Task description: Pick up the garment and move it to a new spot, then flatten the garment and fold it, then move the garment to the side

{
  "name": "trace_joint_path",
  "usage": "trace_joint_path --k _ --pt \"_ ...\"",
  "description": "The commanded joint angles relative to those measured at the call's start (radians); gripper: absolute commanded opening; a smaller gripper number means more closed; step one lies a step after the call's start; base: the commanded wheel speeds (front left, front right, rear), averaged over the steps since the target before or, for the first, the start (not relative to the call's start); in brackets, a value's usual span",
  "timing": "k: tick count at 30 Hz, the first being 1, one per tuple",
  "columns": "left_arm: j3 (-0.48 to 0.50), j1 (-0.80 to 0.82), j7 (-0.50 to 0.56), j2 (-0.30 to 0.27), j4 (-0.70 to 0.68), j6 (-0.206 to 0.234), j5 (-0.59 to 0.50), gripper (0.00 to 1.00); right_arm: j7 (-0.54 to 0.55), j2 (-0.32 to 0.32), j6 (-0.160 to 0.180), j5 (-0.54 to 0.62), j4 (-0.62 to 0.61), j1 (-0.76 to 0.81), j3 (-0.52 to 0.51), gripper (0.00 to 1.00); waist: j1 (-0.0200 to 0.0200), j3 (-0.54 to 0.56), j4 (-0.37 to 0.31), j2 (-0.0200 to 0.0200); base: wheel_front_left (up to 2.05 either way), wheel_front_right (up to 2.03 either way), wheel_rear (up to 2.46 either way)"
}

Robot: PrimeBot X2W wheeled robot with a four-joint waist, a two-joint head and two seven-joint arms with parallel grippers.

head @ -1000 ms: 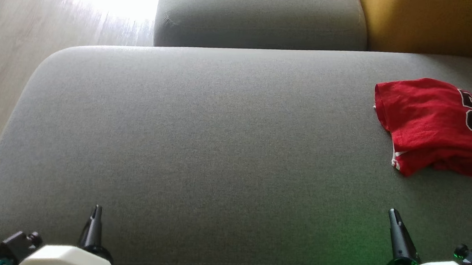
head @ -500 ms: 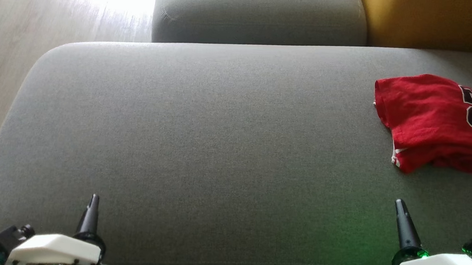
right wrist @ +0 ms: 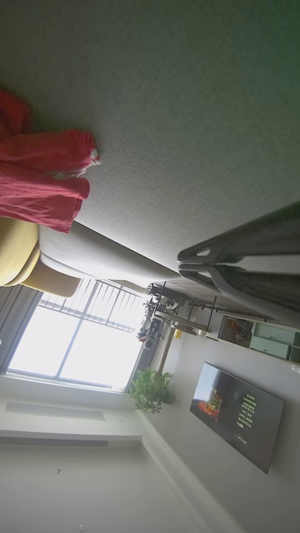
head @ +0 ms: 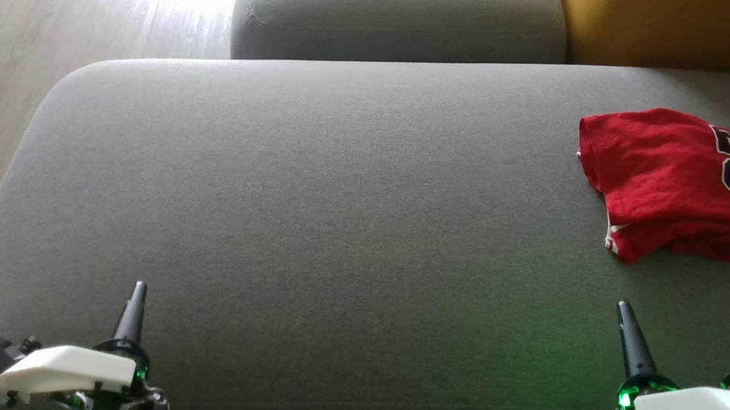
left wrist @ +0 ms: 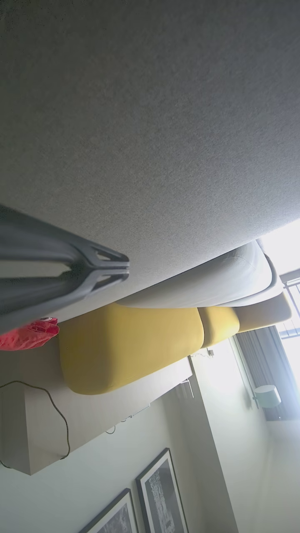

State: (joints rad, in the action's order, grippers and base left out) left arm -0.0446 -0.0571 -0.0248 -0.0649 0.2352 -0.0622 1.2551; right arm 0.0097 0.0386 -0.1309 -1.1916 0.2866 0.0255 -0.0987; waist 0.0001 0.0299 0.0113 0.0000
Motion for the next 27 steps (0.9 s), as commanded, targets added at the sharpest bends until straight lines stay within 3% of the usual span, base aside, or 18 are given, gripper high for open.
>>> trace_joint_path --k 1,27 --pt "0.043 0.063 0.013 -0.016 -0.023 -0.015 0.036 0.00 0.013 0.009 0.000 -0.040 -0.039 -0.071 0.007 0.00 -0.0001 -0.002 -0.001 0.0000 0.00 0.00 0.00" --pt "0.107 0.145 0.091 -0.013 0.003 -0.059 0.324 0.00 0.088 0.011 0.000 -0.351 -0.041 -0.122 -0.011 0.00 -0.0001 -0.028 -0.009 0.0000 0.00 0.00 0.00"
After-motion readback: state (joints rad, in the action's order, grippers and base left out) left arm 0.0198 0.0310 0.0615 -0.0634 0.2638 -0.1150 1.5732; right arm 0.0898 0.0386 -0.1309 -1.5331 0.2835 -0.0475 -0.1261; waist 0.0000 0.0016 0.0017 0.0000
